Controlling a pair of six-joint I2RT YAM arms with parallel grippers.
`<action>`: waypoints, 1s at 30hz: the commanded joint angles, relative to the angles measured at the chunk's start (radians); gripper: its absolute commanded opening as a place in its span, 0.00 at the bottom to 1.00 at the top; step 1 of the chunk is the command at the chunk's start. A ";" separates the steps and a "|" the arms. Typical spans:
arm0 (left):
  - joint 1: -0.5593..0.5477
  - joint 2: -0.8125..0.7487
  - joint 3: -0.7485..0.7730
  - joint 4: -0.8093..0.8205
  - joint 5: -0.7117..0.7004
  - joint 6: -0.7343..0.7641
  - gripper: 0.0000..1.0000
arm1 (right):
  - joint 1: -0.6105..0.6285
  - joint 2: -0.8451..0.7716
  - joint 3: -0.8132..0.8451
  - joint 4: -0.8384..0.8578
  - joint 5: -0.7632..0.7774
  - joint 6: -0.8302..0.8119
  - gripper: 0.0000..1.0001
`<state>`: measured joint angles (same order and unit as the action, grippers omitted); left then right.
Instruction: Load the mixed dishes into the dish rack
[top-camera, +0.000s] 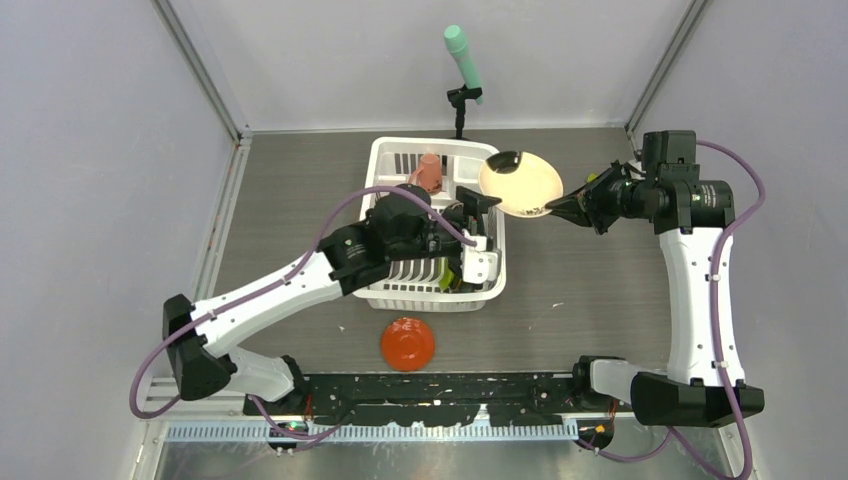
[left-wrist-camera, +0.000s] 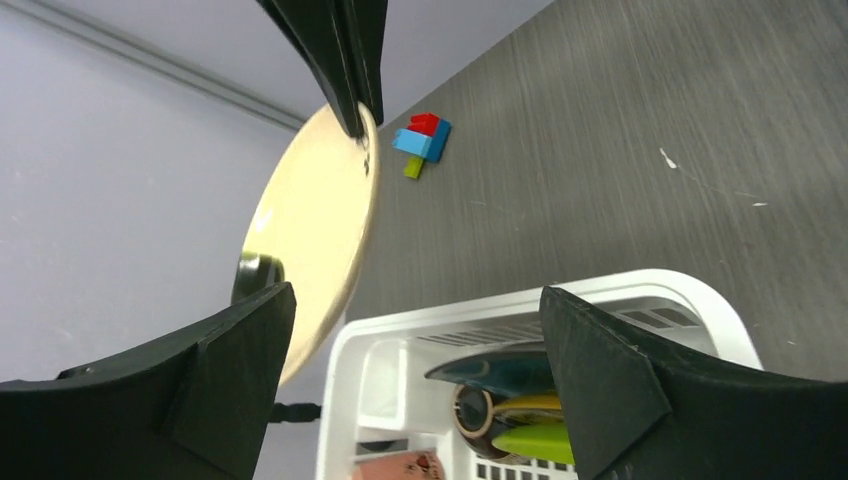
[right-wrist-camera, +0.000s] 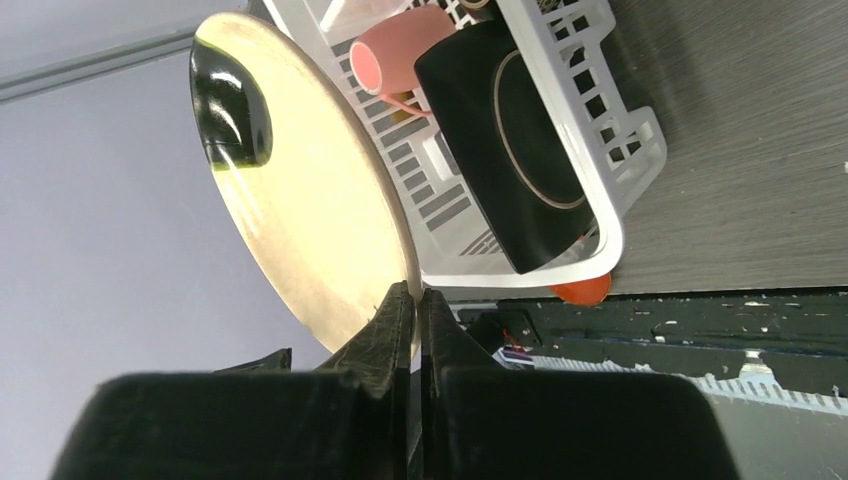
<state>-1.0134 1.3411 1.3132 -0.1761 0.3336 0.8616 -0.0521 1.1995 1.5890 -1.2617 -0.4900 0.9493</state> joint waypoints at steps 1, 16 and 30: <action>-0.023 0.032 0.102 0.044 -0.065 0.141 0.93 | 0.007 -0.015 -0.003 0.064 -0.090 0.026 0.00; -0.092 0.180 0.269 -0.180 -0.226 0.341 0.36 | 0.030 -0.006 -0.006 0.066 -0.096 0.028 0.00; -0.098 0.217 0.311 -0.169 -0.353 0.176 0.00 | 0.031 -0.021 -0.012 0.097 -0.011 0.012 0.49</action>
<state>-1.1065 1.5711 1.5978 -0.4049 0.0605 1.1553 -0.0216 1.1995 1.5658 -1.2224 -0.5350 0.9657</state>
